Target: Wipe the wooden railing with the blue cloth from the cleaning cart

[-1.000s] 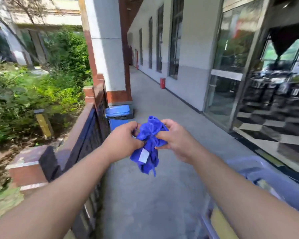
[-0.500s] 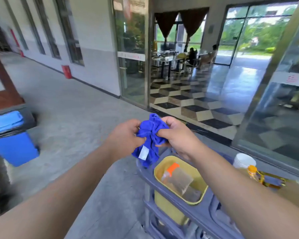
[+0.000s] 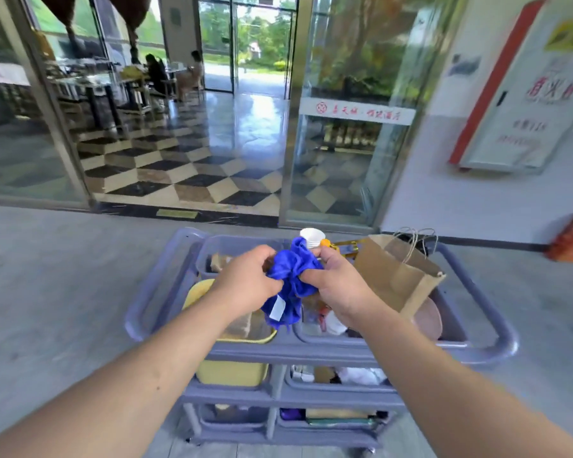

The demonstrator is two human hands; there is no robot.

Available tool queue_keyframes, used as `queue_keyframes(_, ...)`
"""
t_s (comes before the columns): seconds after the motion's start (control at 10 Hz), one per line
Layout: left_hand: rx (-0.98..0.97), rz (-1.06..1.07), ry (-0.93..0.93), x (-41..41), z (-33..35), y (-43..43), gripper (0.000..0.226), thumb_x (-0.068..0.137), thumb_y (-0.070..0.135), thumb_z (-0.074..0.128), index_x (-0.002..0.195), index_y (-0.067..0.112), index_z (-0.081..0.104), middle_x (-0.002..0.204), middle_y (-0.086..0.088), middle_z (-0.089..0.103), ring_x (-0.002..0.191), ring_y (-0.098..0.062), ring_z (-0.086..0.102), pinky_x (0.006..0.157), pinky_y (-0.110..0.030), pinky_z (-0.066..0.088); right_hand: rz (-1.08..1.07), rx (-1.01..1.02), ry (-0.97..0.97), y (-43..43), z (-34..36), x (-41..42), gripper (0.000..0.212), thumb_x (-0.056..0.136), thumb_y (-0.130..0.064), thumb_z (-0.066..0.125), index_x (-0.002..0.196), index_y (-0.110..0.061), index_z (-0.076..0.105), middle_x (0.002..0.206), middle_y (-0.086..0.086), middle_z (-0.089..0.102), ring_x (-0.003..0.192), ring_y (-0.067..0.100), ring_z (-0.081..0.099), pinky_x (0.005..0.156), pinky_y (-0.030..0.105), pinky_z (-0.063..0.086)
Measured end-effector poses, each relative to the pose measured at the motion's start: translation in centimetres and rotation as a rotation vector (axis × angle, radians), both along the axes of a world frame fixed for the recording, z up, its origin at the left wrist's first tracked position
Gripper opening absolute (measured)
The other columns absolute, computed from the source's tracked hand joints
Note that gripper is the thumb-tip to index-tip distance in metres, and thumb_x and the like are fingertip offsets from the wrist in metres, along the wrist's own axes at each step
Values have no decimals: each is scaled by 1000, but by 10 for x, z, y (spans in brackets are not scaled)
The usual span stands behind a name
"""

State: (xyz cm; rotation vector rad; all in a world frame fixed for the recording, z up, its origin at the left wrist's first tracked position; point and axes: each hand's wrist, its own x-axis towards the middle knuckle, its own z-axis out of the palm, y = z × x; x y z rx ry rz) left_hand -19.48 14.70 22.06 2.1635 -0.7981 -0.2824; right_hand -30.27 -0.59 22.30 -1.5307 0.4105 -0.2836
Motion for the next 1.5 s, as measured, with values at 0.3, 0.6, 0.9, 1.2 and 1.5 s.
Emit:
queue_keyframes(0.3, 139, -100, 69, -4, -73, -57, 29, 79, 23, 71, 103, 36, 60, 96, 14, 70, 84, -13, 67, 73, -34, 56, -160, 56, 153, -38, -82, -19, 22, 84, 3, 60, 101, -11, 59, 97, 20, 71, 82, 33, 72, 72, 43, 61)
queue_keyframes(0.6, 270, -19, 184, 44, -151, -82, 30, 82, 21, 74, 106, 33, 61, 99, 12, 71, 85, -10, 66, 72, -27, 53, -63, -259, 449, -70, -164, 32, 35, 77, -24, 65, 111, -28, 59, 101, -5, 71, 90, 18, 67, 81, 42, 57)
queue_keyframes(0.9, 613, -272, -28, 58, -201, -84, 36, 80, 42, 66, 114, 38, 58, 119, 5, 64, 97, -22, 61, 71, -33, 46, 316, -948, 599, -73, -223, 43, 51, 83, -36, 58, 132, -28, 48, 131, 5, 48, 100, 34, 61, 76, 41, 52)
queue_keyframes(1.2, 611, -388, -19, 77, -200, -82, 28, 84, 42, 64, 111, 37, 62, 120, 3, 62, 101, -22, 61, 73, -32, 44, 293, -973, 689, -69, -211, 60, 38, 83, -42, 54, 119, -30, 54, 120, 4, 52, 92, 32, 60, 76, 42, 54)
queue_keyframes(1.5, 557, -398, -84, 88, -187, -82, 45, 90, 51, 63, 131, 34, 56, 130, 3, 59, 109, -22, 60, 87, -36, 51, 204, -1081, 660, -68, -199, 67, 45, 89, -60, 43, 121, -31, 54, 121, 3, 57, 102, 31, 57, 79, 39, 52)
